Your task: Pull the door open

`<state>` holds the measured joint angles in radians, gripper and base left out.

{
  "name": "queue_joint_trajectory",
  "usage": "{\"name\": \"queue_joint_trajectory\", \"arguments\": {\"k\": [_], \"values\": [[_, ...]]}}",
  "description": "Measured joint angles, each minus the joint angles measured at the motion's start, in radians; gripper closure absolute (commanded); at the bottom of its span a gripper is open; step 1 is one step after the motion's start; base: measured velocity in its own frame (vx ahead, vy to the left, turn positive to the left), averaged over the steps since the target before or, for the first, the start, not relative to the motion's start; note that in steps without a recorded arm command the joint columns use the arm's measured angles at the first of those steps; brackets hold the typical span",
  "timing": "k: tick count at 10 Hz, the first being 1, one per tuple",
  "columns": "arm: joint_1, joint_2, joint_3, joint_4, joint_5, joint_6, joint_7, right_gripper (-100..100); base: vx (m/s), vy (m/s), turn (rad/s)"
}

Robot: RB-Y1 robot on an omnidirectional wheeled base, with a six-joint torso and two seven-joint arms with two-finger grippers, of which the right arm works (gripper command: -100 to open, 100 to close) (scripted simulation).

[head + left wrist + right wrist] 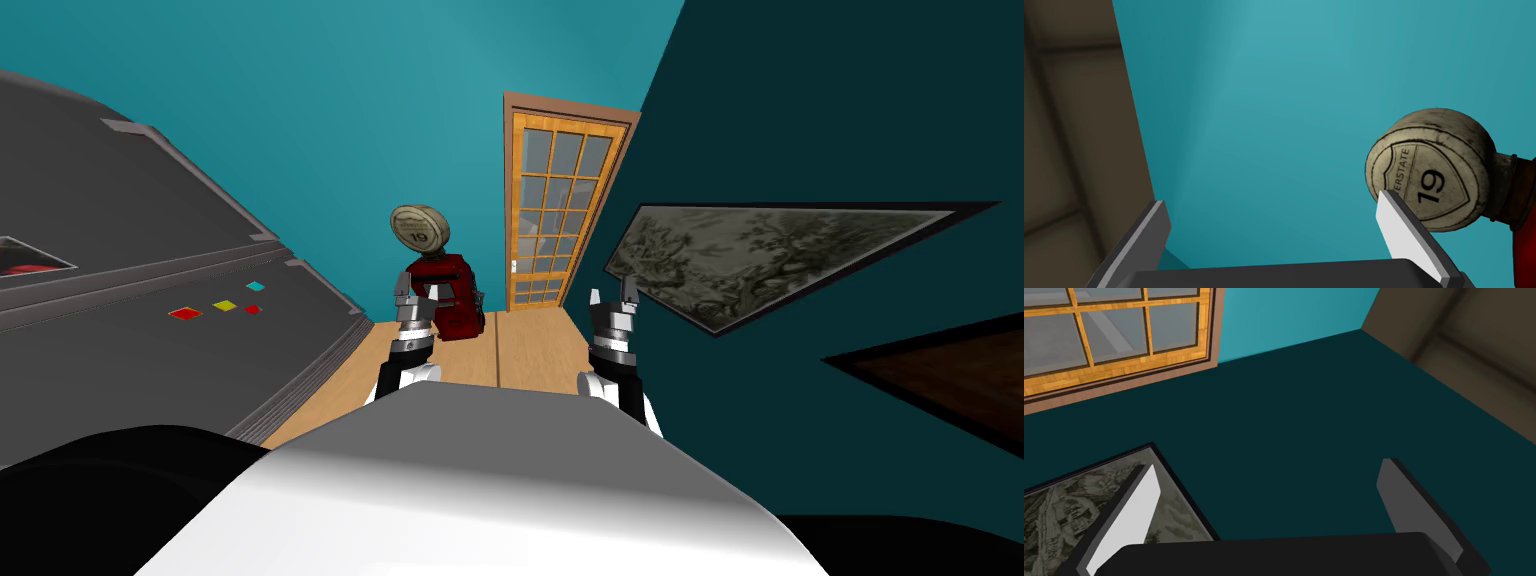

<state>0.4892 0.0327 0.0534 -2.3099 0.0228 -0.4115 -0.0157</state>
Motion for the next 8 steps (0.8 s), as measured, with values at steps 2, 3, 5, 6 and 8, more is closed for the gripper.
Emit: {"name": "queue_joint_trajectory", "arguments": {"k": [2,3,5,6,8], "values": [[-0.008,-0.02,0.011,0.04,-0.03,-0.017,-0.031,-100,0.148,0.006,0.099],[-0.014,-0.029,0.016,0.061,-0.045,-0.026,-0.048,-100,0.17,0.023,0.106],[-0.028,-0.047,0.027,0.108,-0.079,-0.044,-0.086,-100,0.155,0.022,0.106],[-0.035,-0.057,0.033,0.129,-0.098,-0.051,-0.107,-100,0.134,0.016,0.073],[-0.031,-0.072,0.046,0.158,-0.126,-0.069,-0.14,-100,0.101,0.003,0.069]]}}
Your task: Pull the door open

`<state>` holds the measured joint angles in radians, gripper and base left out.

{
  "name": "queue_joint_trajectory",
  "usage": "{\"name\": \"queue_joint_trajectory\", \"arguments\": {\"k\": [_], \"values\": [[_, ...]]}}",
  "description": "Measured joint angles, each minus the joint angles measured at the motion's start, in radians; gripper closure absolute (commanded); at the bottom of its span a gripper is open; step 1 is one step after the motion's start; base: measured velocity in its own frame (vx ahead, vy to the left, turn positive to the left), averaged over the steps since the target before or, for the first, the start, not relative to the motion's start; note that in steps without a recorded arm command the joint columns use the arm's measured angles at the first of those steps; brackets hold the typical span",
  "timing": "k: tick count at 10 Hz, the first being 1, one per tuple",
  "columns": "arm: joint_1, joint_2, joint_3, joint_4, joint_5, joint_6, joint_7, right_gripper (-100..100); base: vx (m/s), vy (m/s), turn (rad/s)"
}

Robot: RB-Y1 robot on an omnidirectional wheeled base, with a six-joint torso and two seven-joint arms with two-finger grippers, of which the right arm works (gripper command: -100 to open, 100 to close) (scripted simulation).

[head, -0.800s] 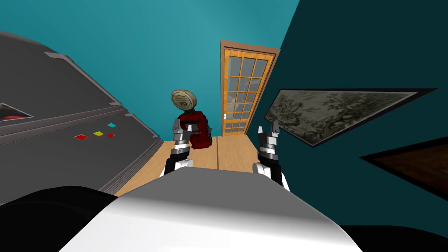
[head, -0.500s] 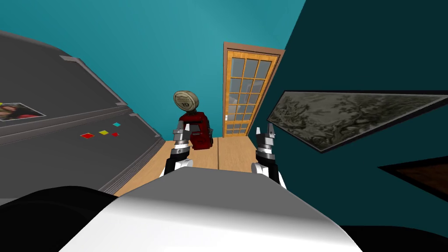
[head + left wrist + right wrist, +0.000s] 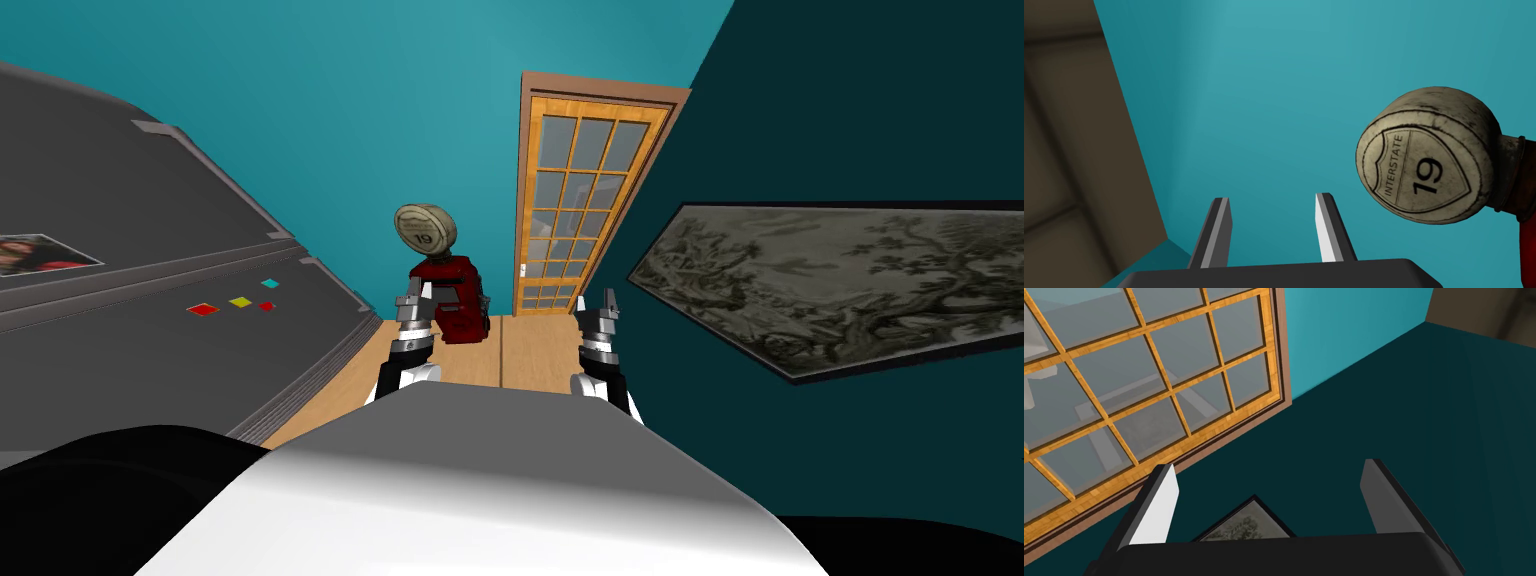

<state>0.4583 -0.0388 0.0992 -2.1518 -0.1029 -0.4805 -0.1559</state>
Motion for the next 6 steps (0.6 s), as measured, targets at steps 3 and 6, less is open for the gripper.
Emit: {"name": "queue_joint_trajectory", "arguments": {"k": [3,6], "values": [[-0.016,-0.019,0.016,0.061,-0.045,-0.025,-0.05,-100,0.113,0.012,0.091],[-0.035,-0.043,0.032,0.133,-0.099,-0.054,-0.11,-100,0.134,0.006,0.112]]}}
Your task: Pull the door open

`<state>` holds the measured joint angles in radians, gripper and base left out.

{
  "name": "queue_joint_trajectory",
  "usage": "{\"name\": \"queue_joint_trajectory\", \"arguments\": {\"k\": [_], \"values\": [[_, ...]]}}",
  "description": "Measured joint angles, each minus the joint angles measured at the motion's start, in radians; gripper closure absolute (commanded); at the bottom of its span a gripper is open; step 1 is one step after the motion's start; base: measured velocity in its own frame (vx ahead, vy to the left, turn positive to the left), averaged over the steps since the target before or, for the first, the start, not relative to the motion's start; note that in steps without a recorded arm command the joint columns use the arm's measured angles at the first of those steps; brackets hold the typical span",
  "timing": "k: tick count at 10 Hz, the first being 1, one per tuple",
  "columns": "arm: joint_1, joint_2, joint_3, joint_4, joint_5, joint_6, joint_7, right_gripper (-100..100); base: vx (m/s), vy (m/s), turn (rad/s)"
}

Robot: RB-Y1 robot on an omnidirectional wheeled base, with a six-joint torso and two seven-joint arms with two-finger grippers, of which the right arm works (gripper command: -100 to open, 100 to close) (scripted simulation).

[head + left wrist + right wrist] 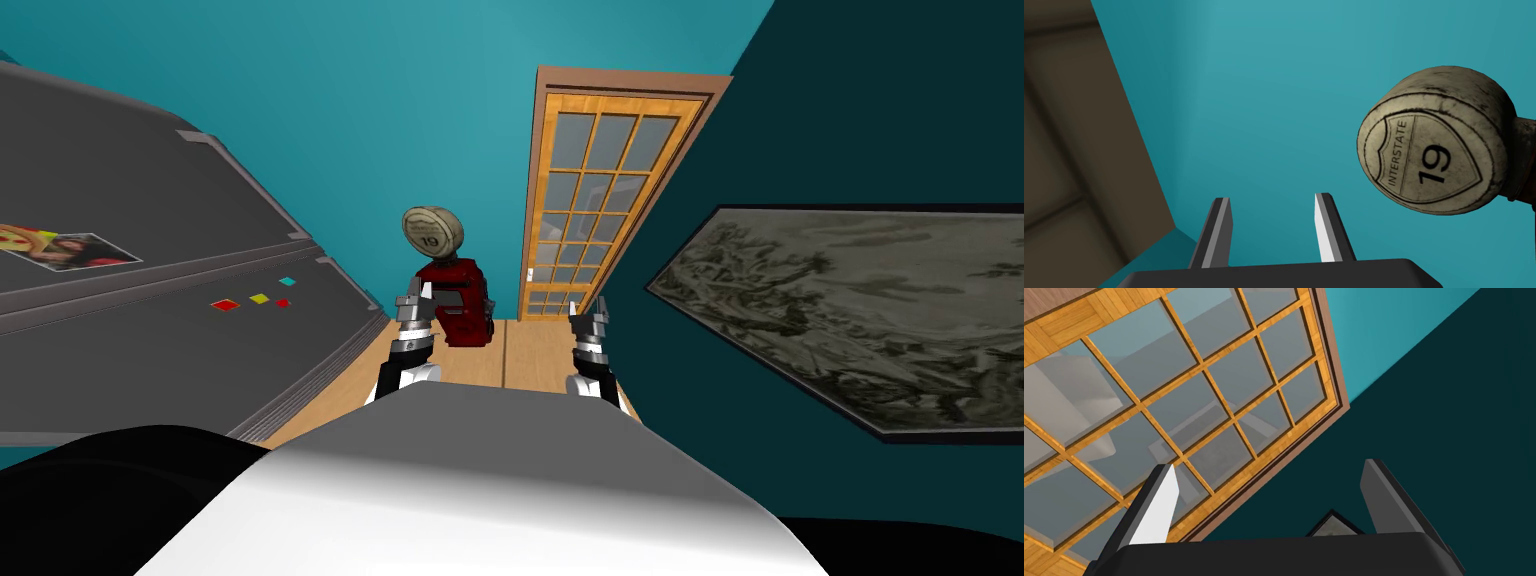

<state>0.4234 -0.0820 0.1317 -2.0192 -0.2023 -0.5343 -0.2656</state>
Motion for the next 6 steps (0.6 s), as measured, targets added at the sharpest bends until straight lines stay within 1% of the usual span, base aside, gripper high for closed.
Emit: {"name": "queue_joint_trajectory", "arguments": {"k": [2,5,6], "values": [[-0.011,-0.014,0.008,0.04,-0.031,-0.017,-0.036,-100,0.095,-0.002,0.073],[-0.021,-0.029,0.026,0.094,-0.074,-0.04,-0.083,-100,0.097,0.003,0.088],[-0.025,-0.034,0.033,0.118,-0.088,-0.052,-0.1,-100,0.102,0.009,0.083]]}}
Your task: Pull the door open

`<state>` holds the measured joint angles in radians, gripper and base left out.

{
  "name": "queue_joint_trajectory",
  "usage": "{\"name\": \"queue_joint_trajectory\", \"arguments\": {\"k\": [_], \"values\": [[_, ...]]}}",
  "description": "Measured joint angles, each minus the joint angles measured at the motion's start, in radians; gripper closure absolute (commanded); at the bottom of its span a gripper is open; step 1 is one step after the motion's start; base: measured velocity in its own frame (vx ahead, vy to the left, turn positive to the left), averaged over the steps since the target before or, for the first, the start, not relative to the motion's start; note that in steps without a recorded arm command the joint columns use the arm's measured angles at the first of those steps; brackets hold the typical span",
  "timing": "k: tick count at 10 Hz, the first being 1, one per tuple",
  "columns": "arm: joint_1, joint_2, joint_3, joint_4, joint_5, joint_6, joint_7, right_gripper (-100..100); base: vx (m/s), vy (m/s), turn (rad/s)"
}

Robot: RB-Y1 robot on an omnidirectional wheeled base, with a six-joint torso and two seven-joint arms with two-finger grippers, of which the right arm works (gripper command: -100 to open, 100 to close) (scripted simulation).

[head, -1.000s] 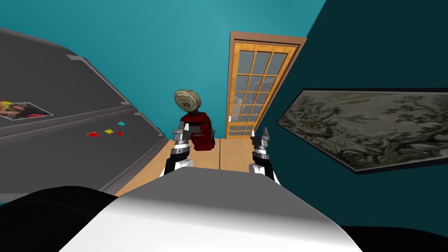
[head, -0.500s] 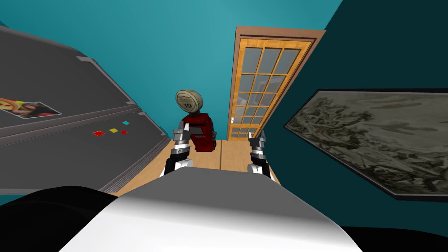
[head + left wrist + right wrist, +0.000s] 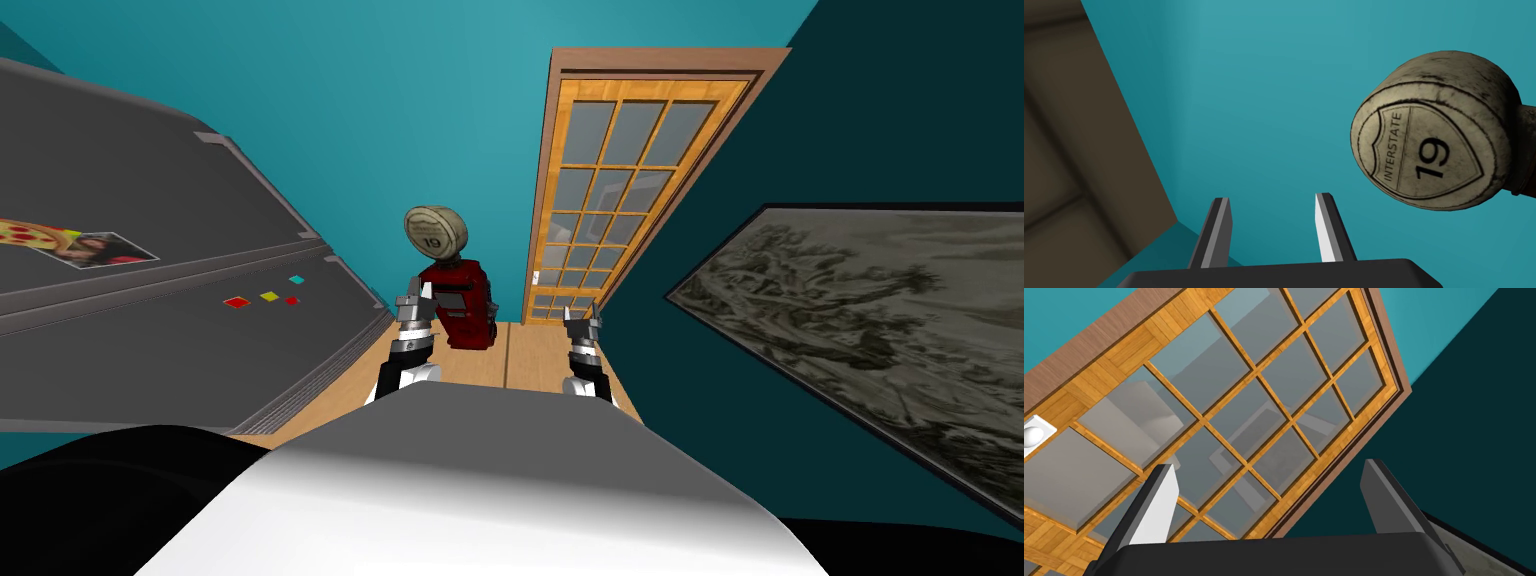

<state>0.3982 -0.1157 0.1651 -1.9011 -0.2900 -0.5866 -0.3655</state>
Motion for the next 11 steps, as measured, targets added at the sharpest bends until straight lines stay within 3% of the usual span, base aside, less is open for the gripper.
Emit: {"name": "queue_joint_trajectory", "arguments": {"k": [11], "values": [[-0.046,-0.062,0.06,0.212,-0.177,-0.087,-0.195,-100,0.099,-0.005,0.094]]}}
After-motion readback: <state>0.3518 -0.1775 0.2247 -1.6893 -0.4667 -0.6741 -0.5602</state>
